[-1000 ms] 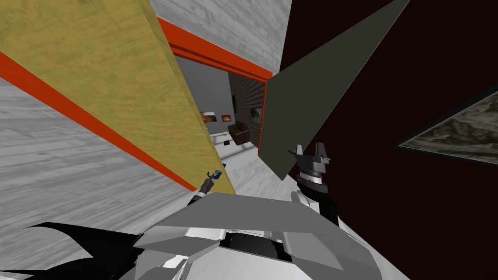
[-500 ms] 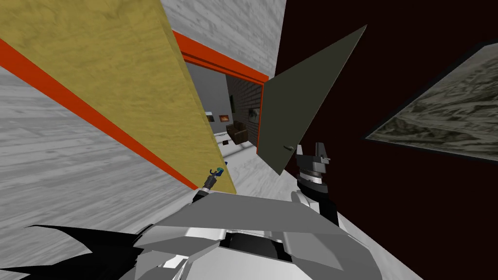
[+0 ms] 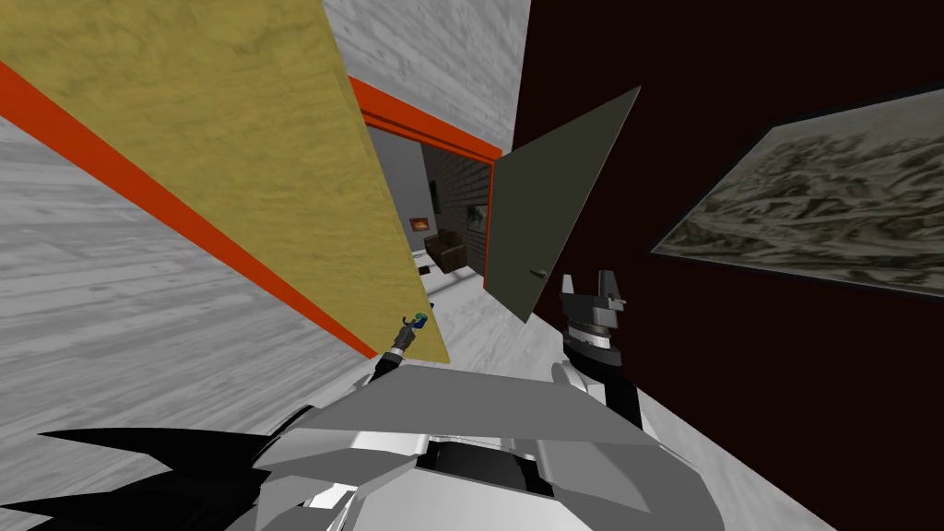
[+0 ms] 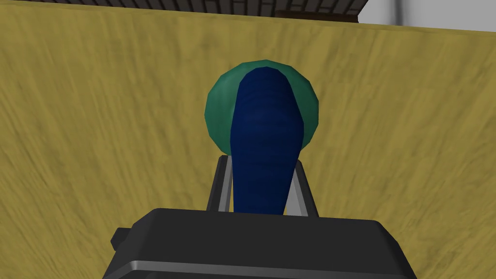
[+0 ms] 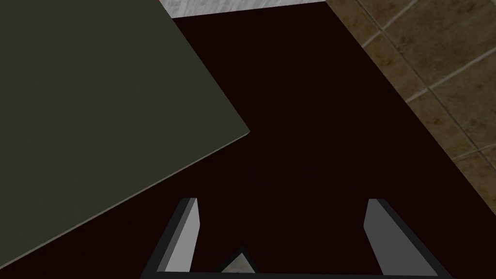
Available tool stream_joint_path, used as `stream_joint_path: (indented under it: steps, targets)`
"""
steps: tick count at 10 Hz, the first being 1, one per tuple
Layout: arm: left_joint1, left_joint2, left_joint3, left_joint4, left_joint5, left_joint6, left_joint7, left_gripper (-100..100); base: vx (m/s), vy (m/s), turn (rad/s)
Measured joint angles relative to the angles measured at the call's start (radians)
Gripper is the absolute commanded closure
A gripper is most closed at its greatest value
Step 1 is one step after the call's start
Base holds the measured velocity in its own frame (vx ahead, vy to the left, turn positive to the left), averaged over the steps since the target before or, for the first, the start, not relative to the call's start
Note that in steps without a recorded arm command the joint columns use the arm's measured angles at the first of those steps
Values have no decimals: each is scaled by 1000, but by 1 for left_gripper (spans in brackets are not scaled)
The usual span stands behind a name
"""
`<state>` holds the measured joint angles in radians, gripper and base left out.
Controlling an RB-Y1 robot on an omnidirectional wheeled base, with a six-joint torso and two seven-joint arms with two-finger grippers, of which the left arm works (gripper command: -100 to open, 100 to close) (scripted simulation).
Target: Pull the door open
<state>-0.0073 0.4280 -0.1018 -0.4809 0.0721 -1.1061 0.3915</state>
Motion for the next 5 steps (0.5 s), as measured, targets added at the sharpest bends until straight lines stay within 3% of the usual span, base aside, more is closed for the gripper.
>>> stream_joint_path:
  steps: [1,5]
  targets:
    - [12,0,-1,-21,0,11,-1,100,-105,36,-68]
    - [-19,-10,0,-37,3,56,-13,100,-155,74,-87]
